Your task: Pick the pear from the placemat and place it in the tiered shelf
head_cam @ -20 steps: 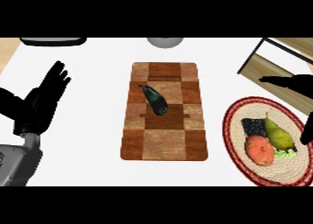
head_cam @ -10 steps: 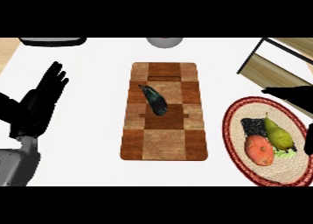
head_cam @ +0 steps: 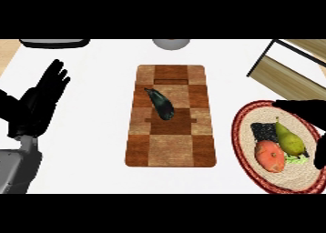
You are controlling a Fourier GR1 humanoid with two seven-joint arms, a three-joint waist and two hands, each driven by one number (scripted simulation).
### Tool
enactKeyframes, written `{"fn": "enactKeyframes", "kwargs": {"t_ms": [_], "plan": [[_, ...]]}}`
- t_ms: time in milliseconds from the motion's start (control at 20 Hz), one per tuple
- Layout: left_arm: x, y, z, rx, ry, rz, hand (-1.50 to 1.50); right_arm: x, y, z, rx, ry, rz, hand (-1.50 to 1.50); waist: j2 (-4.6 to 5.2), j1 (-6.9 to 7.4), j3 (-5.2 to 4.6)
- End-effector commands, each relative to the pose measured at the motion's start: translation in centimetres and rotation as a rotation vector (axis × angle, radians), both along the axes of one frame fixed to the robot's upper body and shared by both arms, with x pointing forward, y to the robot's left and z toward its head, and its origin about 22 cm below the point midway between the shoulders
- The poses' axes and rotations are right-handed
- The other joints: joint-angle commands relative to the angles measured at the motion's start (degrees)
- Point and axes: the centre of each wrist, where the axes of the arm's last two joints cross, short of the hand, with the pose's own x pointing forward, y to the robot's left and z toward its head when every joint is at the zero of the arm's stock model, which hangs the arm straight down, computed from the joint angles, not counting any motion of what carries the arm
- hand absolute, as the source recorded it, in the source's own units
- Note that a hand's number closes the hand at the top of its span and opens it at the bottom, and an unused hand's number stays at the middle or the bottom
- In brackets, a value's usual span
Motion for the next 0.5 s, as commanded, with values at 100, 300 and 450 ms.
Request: {"fn": "enactKeyframes", "kwargs": {"t_ms": [100,300,450], "plan": [[-2.2,0.0,-2.2,-0.005,0.010,0.013,0.00,0.2,-0.4,-2.9,0.024,-0.024,-0.017,-1.50,0.06,0.43,0.01],[-1.3,-0.9,-1.1,-0.008,-0.010,-0.013,0.00,1.4,0.3,-2.8,0.023,-0.012,-0.028,-1.50,0.03,0.39,0.01],[-0.2,-0.9,-1.0,0.003,-0.003,-0.004,0.00,0.8,-1.3,-3.9,0.022,0.001,-0.037,-1.50,0.04,0.14,0.01]]}}
